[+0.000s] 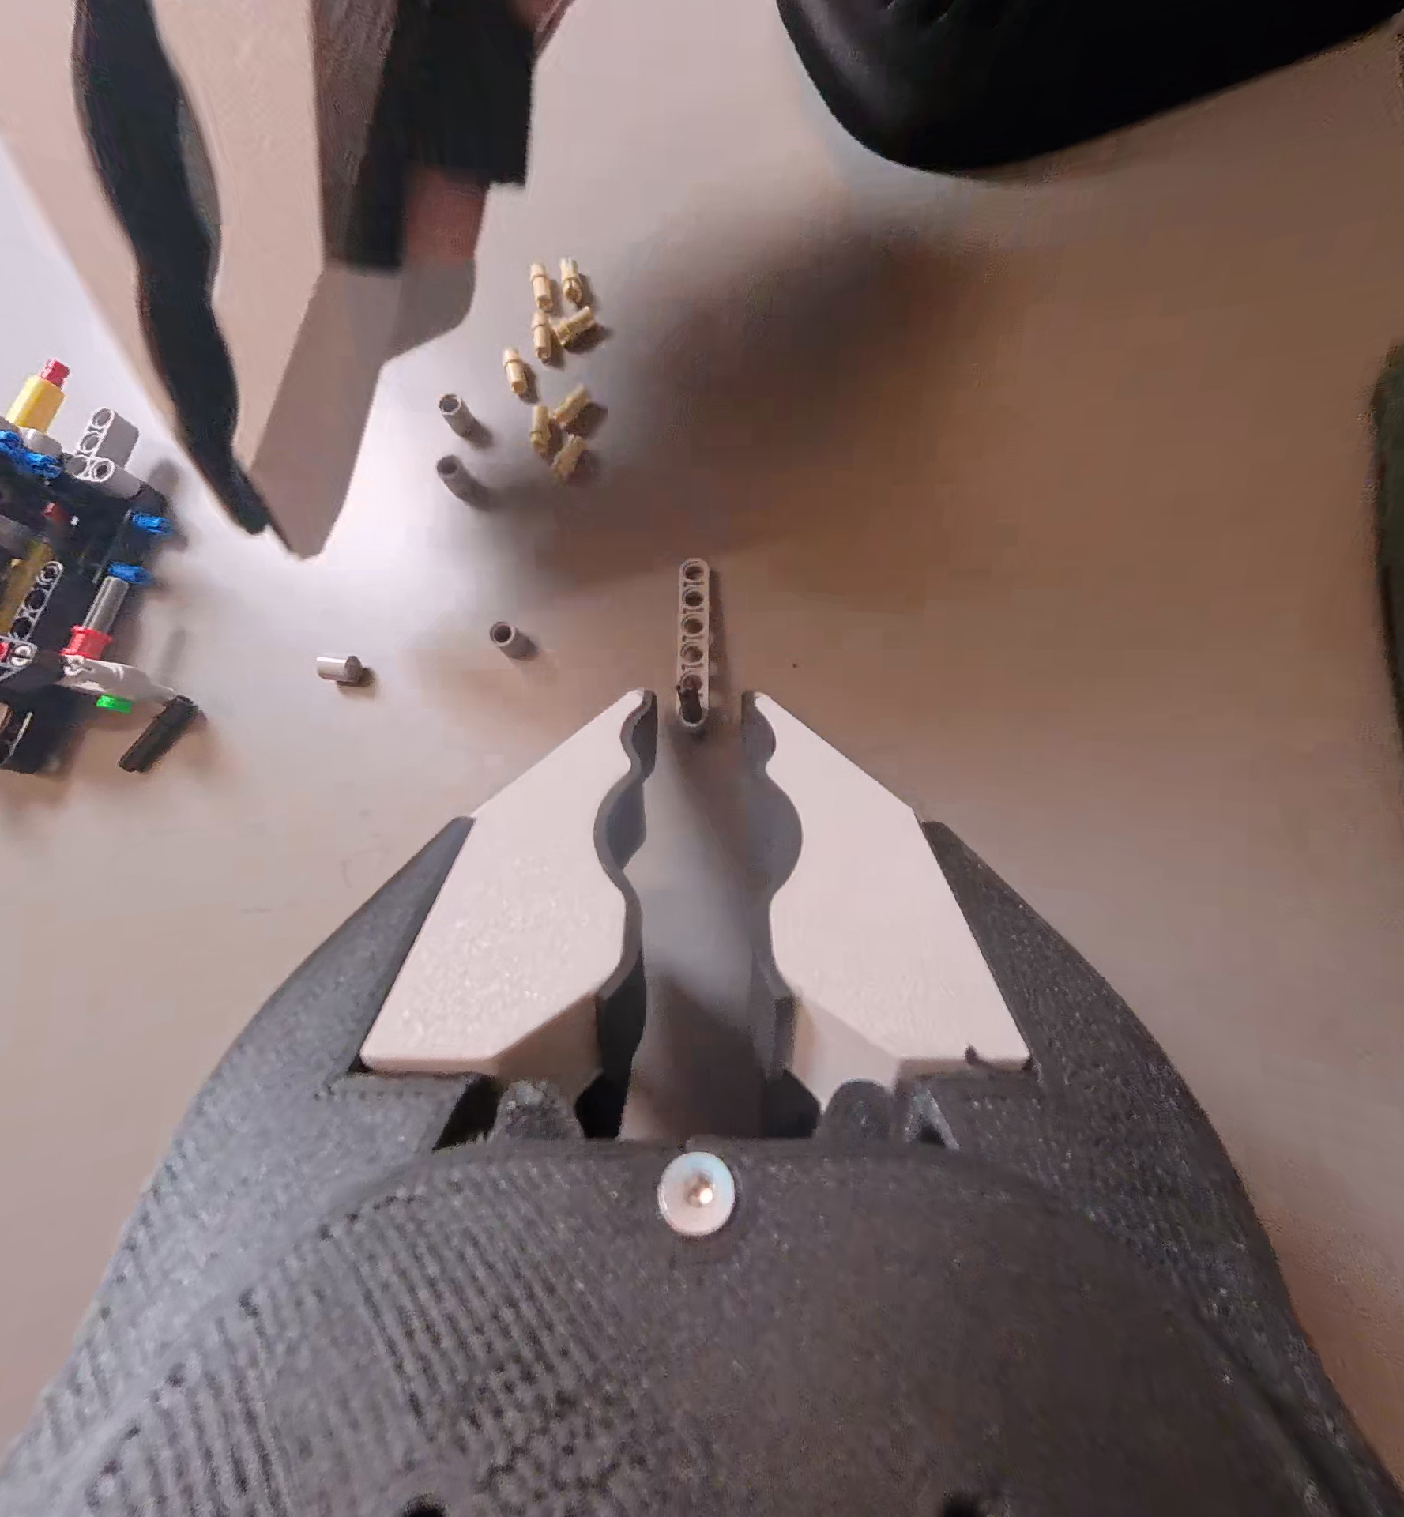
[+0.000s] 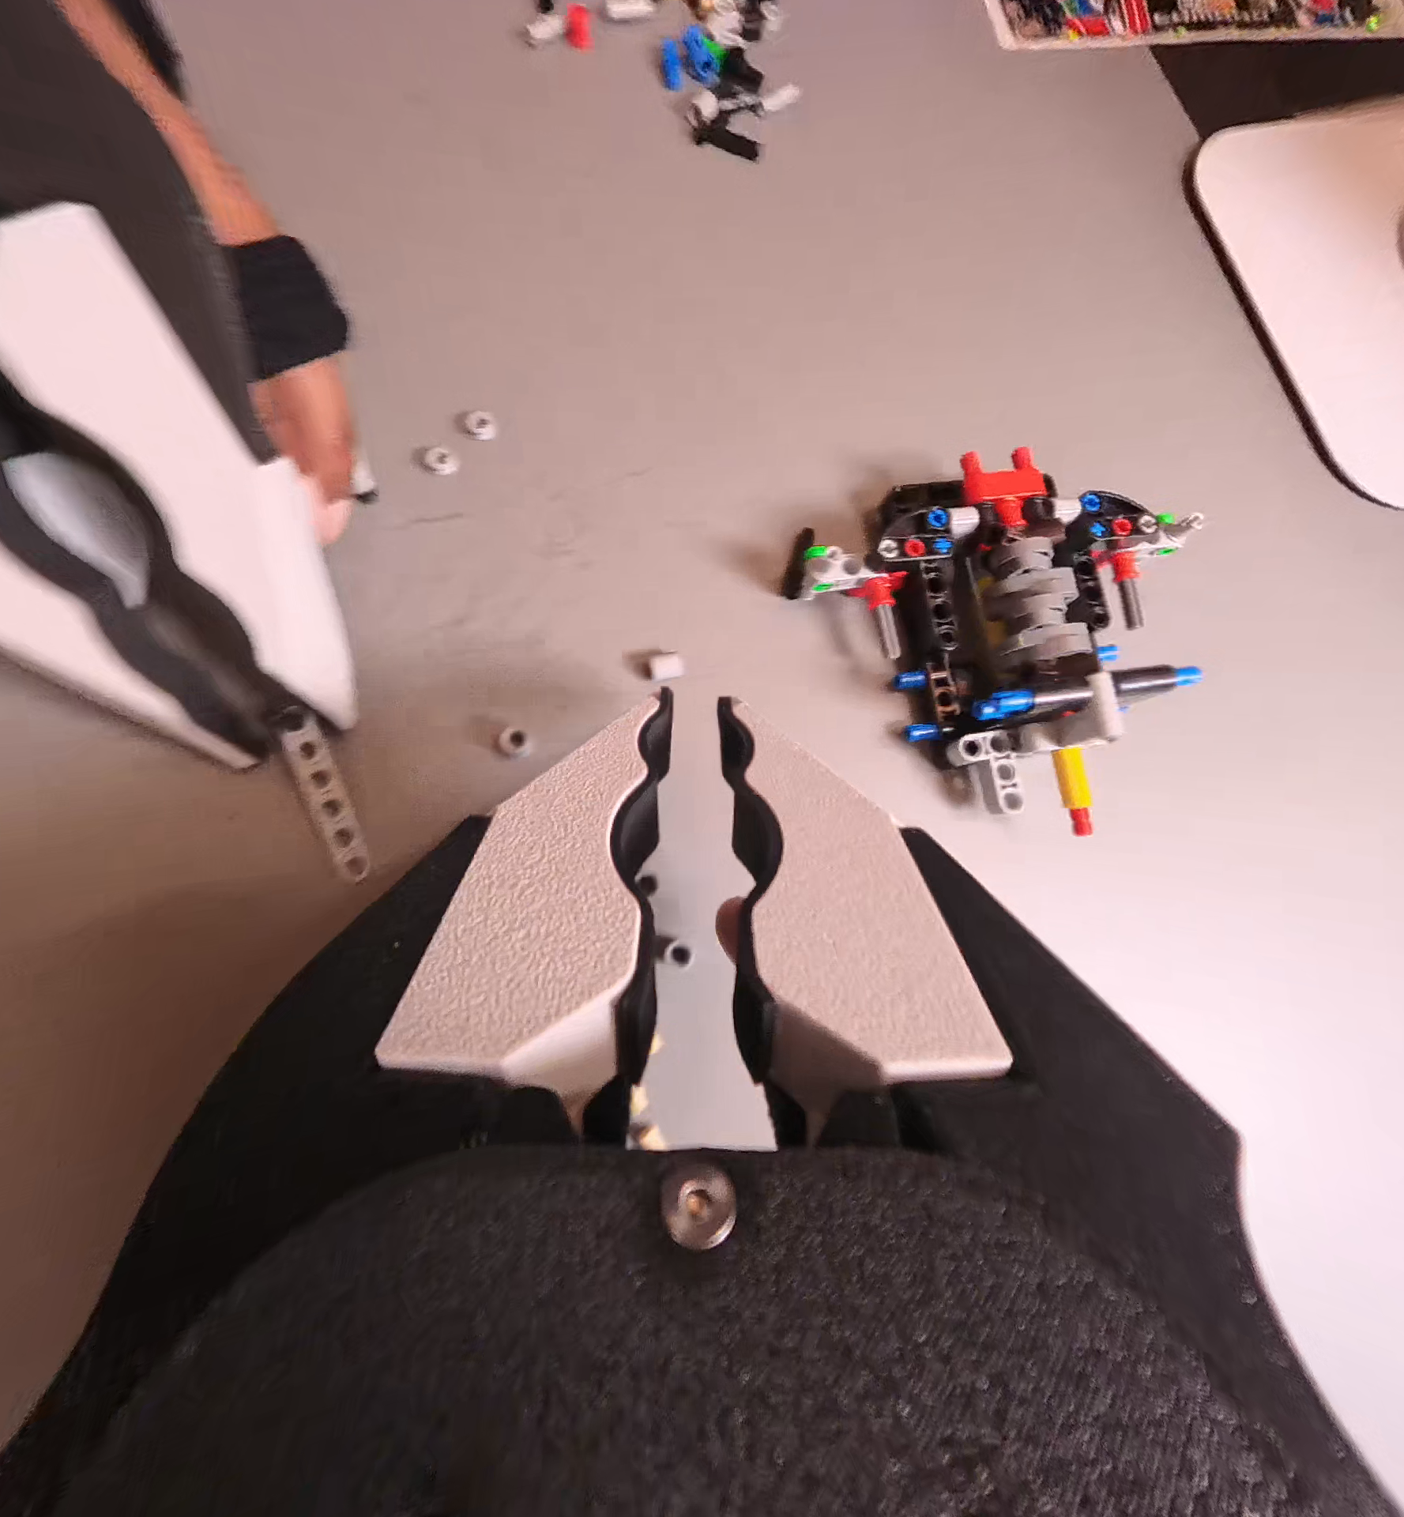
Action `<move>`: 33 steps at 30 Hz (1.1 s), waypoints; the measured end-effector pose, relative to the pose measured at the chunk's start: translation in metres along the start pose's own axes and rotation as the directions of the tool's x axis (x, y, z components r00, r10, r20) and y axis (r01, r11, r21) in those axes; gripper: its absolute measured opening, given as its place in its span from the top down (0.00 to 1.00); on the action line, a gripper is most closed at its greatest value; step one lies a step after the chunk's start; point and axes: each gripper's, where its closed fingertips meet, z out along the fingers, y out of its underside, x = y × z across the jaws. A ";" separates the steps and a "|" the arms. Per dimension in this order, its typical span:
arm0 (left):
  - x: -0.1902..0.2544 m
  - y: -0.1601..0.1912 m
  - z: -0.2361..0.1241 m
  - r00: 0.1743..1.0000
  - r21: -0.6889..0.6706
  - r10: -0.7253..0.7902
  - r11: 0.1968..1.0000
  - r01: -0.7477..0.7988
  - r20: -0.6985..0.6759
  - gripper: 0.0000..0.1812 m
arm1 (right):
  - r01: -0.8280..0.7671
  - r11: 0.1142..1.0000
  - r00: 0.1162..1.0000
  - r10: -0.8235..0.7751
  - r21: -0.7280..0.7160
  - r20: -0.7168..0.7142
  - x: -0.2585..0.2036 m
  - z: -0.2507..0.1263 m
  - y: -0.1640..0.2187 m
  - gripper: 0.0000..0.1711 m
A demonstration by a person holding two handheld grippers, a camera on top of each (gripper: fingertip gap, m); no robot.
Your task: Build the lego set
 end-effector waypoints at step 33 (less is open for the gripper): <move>-0.063 -0.021 -0.081 0.917 0.442 -0.390 0.811 0.384 -0.082 0.91 | 0.179 0.906 0.978 -0.206 0.382 0.031 -0.036 -0.022 -0.054 0.99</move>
